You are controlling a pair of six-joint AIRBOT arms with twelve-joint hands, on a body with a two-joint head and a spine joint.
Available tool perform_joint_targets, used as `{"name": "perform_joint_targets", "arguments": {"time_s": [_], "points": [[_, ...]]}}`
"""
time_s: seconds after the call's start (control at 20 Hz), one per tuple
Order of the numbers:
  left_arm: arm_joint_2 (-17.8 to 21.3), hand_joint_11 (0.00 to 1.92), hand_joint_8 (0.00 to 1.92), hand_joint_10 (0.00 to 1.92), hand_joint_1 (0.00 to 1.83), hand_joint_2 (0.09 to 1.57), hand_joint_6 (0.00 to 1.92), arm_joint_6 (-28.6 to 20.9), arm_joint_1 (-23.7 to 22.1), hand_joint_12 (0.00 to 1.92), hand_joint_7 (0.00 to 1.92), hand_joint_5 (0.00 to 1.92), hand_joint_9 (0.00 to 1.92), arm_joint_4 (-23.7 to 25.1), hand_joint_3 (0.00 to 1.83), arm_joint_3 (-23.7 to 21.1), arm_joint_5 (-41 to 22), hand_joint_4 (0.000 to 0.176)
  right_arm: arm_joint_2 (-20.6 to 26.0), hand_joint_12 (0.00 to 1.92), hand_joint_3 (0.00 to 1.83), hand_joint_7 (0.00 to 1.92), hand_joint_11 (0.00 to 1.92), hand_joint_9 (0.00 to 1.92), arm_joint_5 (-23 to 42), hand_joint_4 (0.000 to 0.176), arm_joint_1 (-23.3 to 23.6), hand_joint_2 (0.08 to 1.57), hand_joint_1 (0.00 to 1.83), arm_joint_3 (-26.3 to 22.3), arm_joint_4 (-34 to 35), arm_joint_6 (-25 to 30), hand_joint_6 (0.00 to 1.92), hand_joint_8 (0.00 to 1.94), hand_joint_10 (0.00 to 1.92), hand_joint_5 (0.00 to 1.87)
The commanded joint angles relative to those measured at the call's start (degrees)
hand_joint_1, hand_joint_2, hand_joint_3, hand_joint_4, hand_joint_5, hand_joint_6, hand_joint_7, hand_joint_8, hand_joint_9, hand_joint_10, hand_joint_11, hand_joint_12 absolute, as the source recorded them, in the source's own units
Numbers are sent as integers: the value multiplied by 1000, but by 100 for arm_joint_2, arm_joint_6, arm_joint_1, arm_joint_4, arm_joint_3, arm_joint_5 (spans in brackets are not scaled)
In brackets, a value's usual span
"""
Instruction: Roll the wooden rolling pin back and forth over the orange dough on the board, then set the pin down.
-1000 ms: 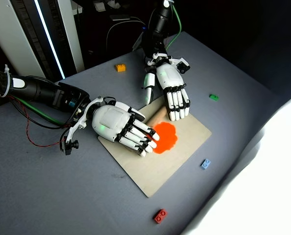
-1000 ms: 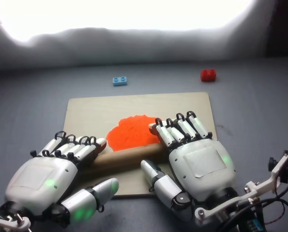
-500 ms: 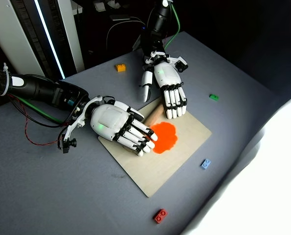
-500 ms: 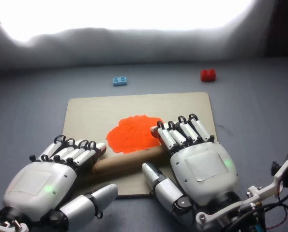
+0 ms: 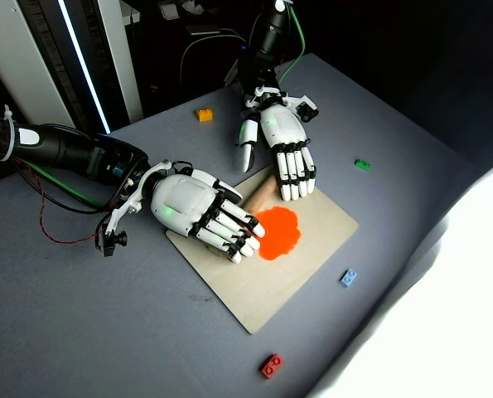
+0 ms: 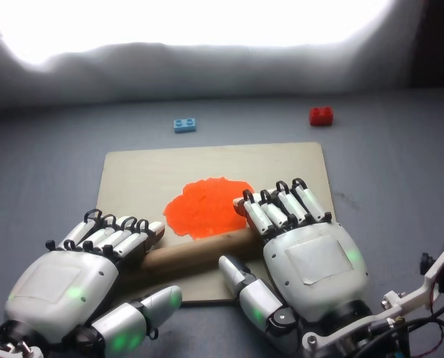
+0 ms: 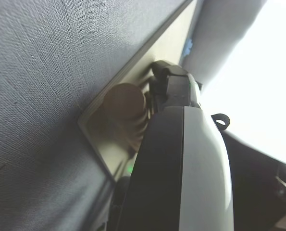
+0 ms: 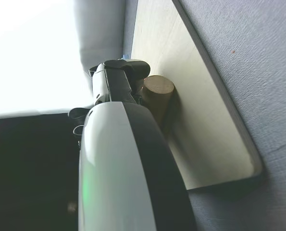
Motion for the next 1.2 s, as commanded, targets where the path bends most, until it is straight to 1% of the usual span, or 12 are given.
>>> {"name": "perform_joint_targets", "arguments": {"time_s": [0.0,0.15,0.2,0.3,0.45,0.65,0.75,0.8,0.95,1.0,1.15], "points": [[1,0,4,5,0,1336,5,-20,12,609,344,275,295,240,1,-23,-472,0,13,1150,0,477,0,145,321,0,-54,1362,0,-32,-223,-28,626,6,611,141],[1,0,1,4,0,1333,4,-20,11,638,348,281,302,244,0,-25,-472,0,41,1174,0,482,0,158,321,0,-85,1361,0,-141,-222,-76,628,7,609,154],[1,0,1,2,0,1331,2,-21,10,597,329,266,284,249,0,-25,-472,0,42,1151,0,470,0,143,325,0,-91,1363,0,-159,-222,-89,624,2,608,141],[2,0,4,3,0,1330,3,-24,10,588,334,267,285,263,0,-20,-472,0,42,1145,0,479,0,144,330,0,-95,1362,0,-176,-222,-102,628,6,610,149],[2,0,4,4,0,1329,6,-42,10,590,338,275,289,282,0,-20,-472,0,42,1189,0,483,0,162,331,0,-95,1359,0,-177,-222,-104,635,6,620,165],[8,0,1,3,0,1335,3,-61,16,596,326,273,286,315,1,-32,-461,0,46,1126,0,451,0,123,376,0,-75,1359,0,-177,-222,-119,634,1,620,130],[12,0,5,7,0,1334,5,-66,16,637,345,283,302,322,1,-31,-452,0,50,1155,0,471,0,143,379,0,-63,1360,0,-176,-222,-119,641,10,638,142],[16,0,1,2,0,1333,1,-67,16,616,336,272,292,322,0,-31,-448,0,52,1177,0,475,0,148,380,0,-59,1360,0,-176,-222,-119,643,11,642,142],[28,0,2,1,0,1334,1,-67,-5,613,338,271,292,322,0,-24,-422,0,59,1182,0,471,0,156,380,0,-28,1360,0,-175,-222,-123,638,8,646,128],[28,0,2,4,0,1333,1,-67,-17,641,349,275,303,323,0,-17,-415,0,65,1166,0,455,0,157,376,0,-8,1360,0,-175,-222,-124,628,1,645,114],[33,0,1,1,0,1331,1,-68,-69,620,336,275,292,348,0,6,-378,0,87,1170,0,463,0,159,376,0,43,1361,0,-175,-222,-126,630,5,644,122]]}}
